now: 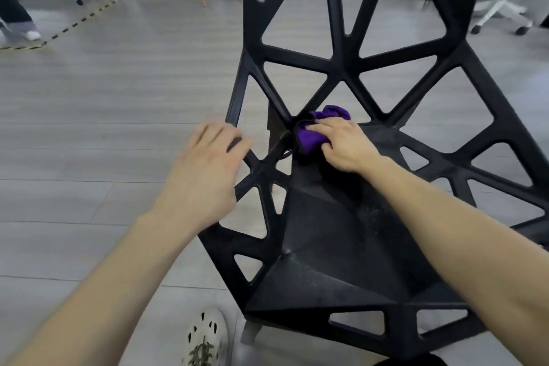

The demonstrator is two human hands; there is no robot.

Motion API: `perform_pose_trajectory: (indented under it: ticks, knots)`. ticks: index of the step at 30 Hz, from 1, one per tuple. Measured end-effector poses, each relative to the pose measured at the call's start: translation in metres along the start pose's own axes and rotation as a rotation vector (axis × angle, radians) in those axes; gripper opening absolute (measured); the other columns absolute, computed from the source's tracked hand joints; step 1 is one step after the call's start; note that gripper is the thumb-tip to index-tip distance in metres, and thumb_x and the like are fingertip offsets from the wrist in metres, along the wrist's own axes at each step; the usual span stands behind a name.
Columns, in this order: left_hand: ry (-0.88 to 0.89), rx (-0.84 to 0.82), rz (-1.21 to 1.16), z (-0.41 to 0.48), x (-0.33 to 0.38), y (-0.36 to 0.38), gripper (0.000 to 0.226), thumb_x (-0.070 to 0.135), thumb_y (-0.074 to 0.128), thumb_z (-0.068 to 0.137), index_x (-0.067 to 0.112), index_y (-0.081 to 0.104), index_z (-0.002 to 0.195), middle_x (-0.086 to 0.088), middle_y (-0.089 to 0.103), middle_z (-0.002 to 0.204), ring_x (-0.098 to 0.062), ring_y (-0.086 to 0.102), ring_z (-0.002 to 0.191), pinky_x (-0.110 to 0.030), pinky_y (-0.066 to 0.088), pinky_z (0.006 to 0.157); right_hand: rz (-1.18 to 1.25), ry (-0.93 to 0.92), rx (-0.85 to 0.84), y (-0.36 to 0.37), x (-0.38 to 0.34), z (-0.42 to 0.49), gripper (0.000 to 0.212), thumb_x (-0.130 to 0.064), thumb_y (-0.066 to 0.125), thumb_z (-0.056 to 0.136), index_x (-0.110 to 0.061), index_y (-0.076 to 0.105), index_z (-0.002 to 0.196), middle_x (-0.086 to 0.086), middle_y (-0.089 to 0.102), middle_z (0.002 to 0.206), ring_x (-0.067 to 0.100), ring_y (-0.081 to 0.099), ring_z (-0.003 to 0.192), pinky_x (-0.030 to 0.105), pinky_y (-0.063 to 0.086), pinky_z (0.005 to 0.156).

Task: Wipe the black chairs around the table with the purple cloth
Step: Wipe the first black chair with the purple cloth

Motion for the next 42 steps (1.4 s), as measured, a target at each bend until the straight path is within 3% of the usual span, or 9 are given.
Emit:
perform_pose_trajectory:
  ticks: [5,9,13,18,24,28,32,38,42]
  knots:
    - [0.157,-0.216,0.225,0.021,0.041,0.048,0.071,0.021,0.016,0.089,0.001,0.057,0.143,-0.013,0.066,0.138,-0.032,0.048,0.144,-0.048,0.012,0.134,-0.077,-0.054,-0.064,0.011,-0.058,0.013,0.055,-0.022,0.052,0.097,-0.030,0.058,0.151,-0.003,0.055,0.155,0.027,0.040,0.144,0.052,0.032,0.115]
    - [0.115,-0.386,0.376,0.038,0.037,0.078,0.059,0.027,0.035,0.099,0.000,0.047,0.151,-0.011,0.062,0.141,-0.032,0.052,0.135,-0.047,0.015,0.130,-0.188,0.023,-0.070,0.008,-0.017,0.002,0.057,-0.039,0.052,0.098,-0.037,0.054,0.155,0.001,0.048,0.158,0.027,0.036,0.147,0.050,0.030,0.119]
    - [0.087,-0.386,0.366,0.046,0.040,0.083,0.040,0.025,0.042,0.095,0.009,0.064,0.124,-0.006,0.067,0.119,-0.029,0.057,0.108,-0.043,0.035,0.110,-0.341,0.248,-0.080,-0.006,0.041,-0.011,0.066,-0.038,0.058,0.100,-0.027,0.041,0.163,0.013,0.041,0.157,0.036,0.034,0.143,0.056,0.035,0.113]
    - [-0.068,-0.364,0.282,0.064,0.046,0.089,0.029,0.027,0.041,0.098,0.015,0.066,0.107,-0.001,0.069,0.105,-0.022,0.062,0.100,-0.041,0.033,0.104,0.078,0.039,-0.012,0.019,-0.060,0.028,0.045,-0.022,0.066,0.090,-0.020,0.063,0.135,0.009,0.065,0.125,0.035,0.056,0.120,0.053,0.049,0.100]
    - [-0.063,-0.324,0.322,0.064,0.042,0.102,0.084,0.072,0.013,0.104,0.011,0.070,0.112,-0.004,0.073,0.105,-0.023,0.067,0.097,-0.044,0.033,0.105,-0.238,0.351,0.103,-0.015,0.063,-0.015,0.045,-0.043,0.058,0.092,-0.022,0.074,0.128,0.012,0.055,0.128,0.038,0.048,0.126,0.051,0.048,0.100]
    - [-0.048,-0.314,0.296,0.070,0.043,0.094,0.111,0.106,0.005,0.075,0.014,0.063,0.090,0.000,0.068,0.085,-0.019,0.058,0.078,-0.043,0.035,0.089,-0.263,0.281,0.045,0.008,0.002,0.007,0.053,-0.051,0.047,0.099,-0.011,0.067,0.128,0.018,0.051,0.140,0.040,0.042,0.132,0.056,0.039,0.102]
    - [-0.077,-0.308,0.253,0.077,0.043,0.088,0.090,0.088,0.012,0.094,0.016,0.064,0.078,0.002,0.062,0.072,-0.019,0.057,0.070,-0.040,0.039,0.082,-0.145,0.065,0.008,0.026,-0.034,0.016,0.048,-0.048,0.038,0.110,-0.028,0.058,0.150,0.005,0.044,0.157,0.030,0.035,0.146,0.054,0.032,0.113]
    - [-0.084,-0.286,0.267,0.074,0.041,0.090,0.063,0.055,0.024,0.108,0.017,0.067,0.084,0.001,0.053,0.074,-0.021,0.051,0.072,-0.040,0.041,0.087,-0.271,0.324,0.095,-0.016,0.096,-0.039,0.043,-0.051,0.042,0.110,-0.041,0.060,0.148,0.004,0.049,0.153,0.031,0.040,0.141,0.051,0.033,0.113]
    - [-0.069,-0.307,0.282,0.078,0.041,0.090,0.057,0.050,0.026,0.109,0.017,0.069,0.091,-0.001,0.069,0.089,-0.023,0.063,0.080,-0.039,0.041,0.084,-0.174,0.216,0.026,0.014,0.019,-0.004,0.044,-0.047,0.048,0.109,-0.037,0.060,0.149,0.008,0.046,0.151,0.034,0.037,0.140,0.052,0.035,0.110]
Point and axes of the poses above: each hand's wrist, its own z-axis towards the middle knuckle, its own y-axis out of the palm, x = y × z, the point moved 6 cm from there along z, towards the middle knuckle
